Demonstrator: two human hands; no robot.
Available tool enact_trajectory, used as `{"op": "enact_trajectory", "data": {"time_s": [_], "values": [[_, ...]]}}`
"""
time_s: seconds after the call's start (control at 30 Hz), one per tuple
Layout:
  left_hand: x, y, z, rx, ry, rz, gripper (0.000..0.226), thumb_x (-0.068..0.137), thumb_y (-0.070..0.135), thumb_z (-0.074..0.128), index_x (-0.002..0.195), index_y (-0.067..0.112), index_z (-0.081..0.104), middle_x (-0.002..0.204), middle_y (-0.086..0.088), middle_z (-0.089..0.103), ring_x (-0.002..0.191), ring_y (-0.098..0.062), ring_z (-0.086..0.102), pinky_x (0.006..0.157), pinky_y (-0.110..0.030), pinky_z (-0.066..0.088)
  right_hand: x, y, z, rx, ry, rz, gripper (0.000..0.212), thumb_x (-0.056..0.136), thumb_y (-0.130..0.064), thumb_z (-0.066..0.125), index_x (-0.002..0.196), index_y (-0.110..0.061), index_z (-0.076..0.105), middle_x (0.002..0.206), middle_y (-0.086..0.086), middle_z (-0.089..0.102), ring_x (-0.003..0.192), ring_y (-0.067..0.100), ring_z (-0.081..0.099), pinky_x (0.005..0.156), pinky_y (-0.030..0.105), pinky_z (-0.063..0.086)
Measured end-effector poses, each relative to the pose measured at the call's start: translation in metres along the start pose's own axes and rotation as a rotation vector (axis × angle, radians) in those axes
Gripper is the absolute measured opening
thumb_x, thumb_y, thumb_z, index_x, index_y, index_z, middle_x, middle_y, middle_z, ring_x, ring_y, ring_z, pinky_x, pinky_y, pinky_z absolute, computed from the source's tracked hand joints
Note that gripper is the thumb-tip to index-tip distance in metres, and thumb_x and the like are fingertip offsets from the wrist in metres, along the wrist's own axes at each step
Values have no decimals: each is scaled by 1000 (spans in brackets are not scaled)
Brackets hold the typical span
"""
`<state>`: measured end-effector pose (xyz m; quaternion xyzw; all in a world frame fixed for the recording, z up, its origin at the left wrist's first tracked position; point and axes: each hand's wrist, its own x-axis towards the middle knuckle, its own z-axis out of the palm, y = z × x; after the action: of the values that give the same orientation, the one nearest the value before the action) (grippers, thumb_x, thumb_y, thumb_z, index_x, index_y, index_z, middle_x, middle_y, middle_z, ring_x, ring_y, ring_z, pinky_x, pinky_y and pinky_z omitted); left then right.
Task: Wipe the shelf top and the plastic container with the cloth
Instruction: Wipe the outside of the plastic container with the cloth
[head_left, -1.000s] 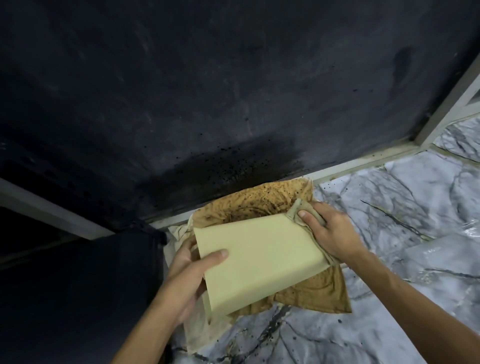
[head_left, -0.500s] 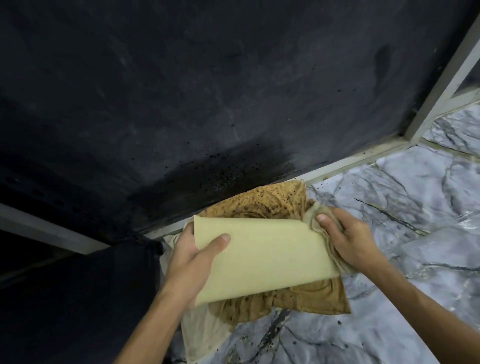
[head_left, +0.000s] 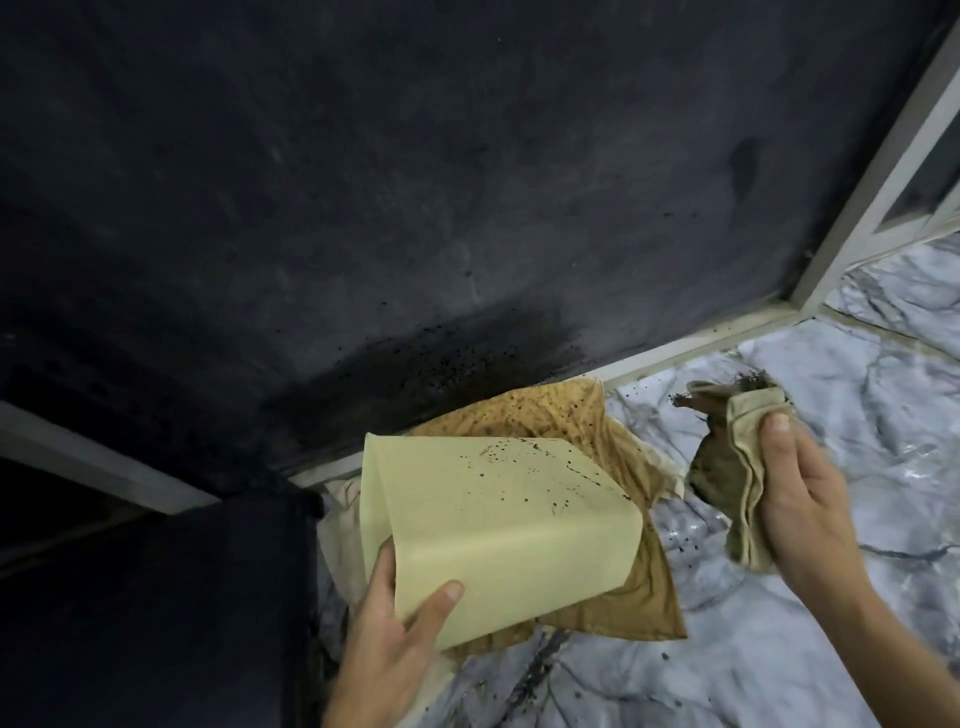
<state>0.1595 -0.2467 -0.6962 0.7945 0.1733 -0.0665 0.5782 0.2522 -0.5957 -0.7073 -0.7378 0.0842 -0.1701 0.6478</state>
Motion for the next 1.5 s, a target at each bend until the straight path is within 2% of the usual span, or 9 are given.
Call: {"op": "enact_trajectory", "data": {"time_s": [0.23,0.43,0.57,0.67,0.8,0.9,1.1,1.2,1.5], "values": [[20,5,-3,-219,-73,-151,61,71,20,90,128,25,67,119,0,81,115,-23,75,95,-40,56,-25,8,-4,58,9,127,55,97,-64,40,95,-16,66,76,10,66,64,26,60,55,44,53],[18,6,4,-48,-95,-30,64,76,37,88,131,48,57,122,16,78,114,-6,73,97,-38,55,-37,4,10,120,-18,155,48,101,-57,39,103,-23,73,93,3,76,85,10,70,71,20,55],[8,-1,11,55,-85,-3,86,71,47,85,145,52,43,127,27,71,122,-2,64,103,-40,53,-43,-2,34,75,-105,141,59,95,-67,37,97,-17,68,90,6,72,83,12,68,71,22,52],[4,-9,12,80,-71,-17,89,67,48,87,144,51,42,123,29,71,114,6,66,103,-40,55,-52,0,71,48,-317,90,48,100,-58,34,95,-24,67,84,1,67,74,6,65,67,13,49],[5,-13,12,93,-81,-16,94,65,45,89,146,47,42,124,21,74,117,-6,69,103,-48,56,-74,7,125,-57,-608,6,32,106,-40,35,109,-30,64,104,-14,67,96,7,65,83,27,51],[5,-15,13,133,-109,55,99,72,41,87,156,40,34,138,19,67,128,-7,63,107,-44,52,-84,12,159,-405,-710,-199,43,105,-51,25,141,-42,47,154,-21,37,146,9,21,118,34,13],[5,-19,16,180,-115,106,94,81,30,82,146,61,22,134,45,56,119,16,59,92,-5,48,-70,-5,204,-546,-875,-240,62,93,-73,9,152,-53,6,162,-23,1,148,5,-12,117,36,-13],[3,-22,14,123,-81,78,92,77,31,83,150,51,31,130,33,66,115,11,63,94,-20,53,-56,20,194,-645,-812,-217,68,89,-80,12,151,-54,0,162,-23,1,148,6,-9,118,39,-8],[4,-26,16,-40,-3,-8,64,84,22,81,137,41,51,116,35,72,102,16,67,76,-3,54,-10,80,157,-791,-576,107,70,92,-74,19,155,-42,17,163,-17,15,149,10,3,120,42,2]]}}
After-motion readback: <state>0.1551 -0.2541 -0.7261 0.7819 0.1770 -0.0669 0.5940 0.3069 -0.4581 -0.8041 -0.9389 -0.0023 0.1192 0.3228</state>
